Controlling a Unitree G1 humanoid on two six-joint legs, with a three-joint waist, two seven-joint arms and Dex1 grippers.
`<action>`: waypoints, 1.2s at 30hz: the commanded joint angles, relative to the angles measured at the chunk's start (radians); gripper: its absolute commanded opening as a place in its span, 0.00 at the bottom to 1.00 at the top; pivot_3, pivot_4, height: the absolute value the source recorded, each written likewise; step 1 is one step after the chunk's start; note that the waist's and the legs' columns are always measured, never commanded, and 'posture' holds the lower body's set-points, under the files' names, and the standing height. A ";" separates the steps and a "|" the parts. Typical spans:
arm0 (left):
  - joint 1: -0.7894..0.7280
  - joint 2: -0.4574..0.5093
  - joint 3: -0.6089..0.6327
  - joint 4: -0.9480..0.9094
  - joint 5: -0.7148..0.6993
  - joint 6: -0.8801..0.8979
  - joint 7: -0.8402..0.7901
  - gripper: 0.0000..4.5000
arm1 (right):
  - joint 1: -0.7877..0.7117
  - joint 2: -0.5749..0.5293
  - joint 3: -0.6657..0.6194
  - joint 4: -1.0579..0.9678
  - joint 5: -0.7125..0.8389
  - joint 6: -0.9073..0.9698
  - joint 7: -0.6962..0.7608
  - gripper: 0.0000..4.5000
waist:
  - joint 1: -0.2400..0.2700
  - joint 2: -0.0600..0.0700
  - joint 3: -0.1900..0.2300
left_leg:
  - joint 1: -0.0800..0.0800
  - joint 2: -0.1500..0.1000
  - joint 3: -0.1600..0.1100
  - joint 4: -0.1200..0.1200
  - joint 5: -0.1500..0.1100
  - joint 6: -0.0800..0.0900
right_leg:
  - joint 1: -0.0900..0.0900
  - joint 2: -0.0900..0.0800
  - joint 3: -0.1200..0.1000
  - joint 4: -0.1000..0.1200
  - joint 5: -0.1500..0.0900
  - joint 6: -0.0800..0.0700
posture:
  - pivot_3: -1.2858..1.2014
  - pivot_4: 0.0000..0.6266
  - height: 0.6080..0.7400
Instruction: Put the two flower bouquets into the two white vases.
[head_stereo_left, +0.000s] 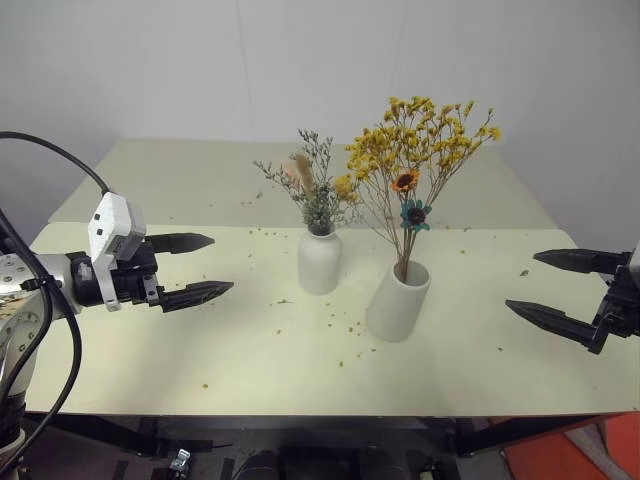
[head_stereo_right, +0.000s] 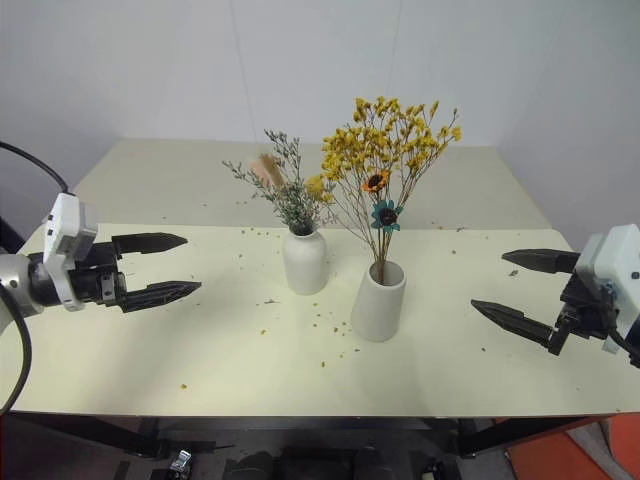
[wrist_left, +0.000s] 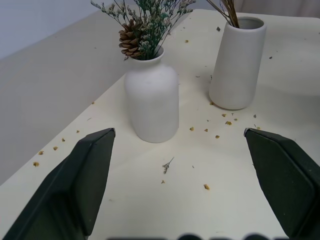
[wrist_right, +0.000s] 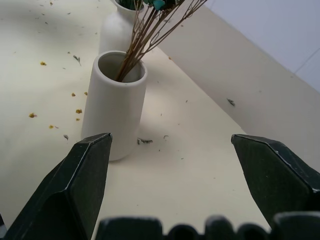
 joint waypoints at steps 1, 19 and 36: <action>0.020 0.027 0.063 -0.045 -0.023 0.012 0.026 1.00 | -0.020 -0.019 -0.005 0.011 -0.006 -0.020 0.034 1.00 | 0.000 0.000 0.000 | 0.000 0.000 0.000 0.000 0.000 0.000 | 0.000 0.000 0.000 0.000 0.000 0.000 | 0.52 0.24 1.00; -0.045 0.042 -0.016 -0.009 -0.040 -0.001 0.020 1.00 | -0.005 0.005 -0.039 0.022 -0.045 -0.034 0.080 1.00 | 0.004 0.000 0.000 | 0.000 0.000 0.000 0.000 0.000 0.000 | 0.000 0.000 0.000 0.000 0.000 0.000 | 0.52 0.24 1.00; -0.244 -0.010 -0.202 0.139 0.024 -0.068 -0.060 1.00 | 0.052 0.060 -0.086 0.010 -0.092 -0.075 0.055 1.00 | -0.002 0.000 0.000 | 0.000 0.000 0.000 0.000 0.000 0.000 | 0.000 0.000 0.000 0.000 0.003 0.006 | 0.52 0.24 1.00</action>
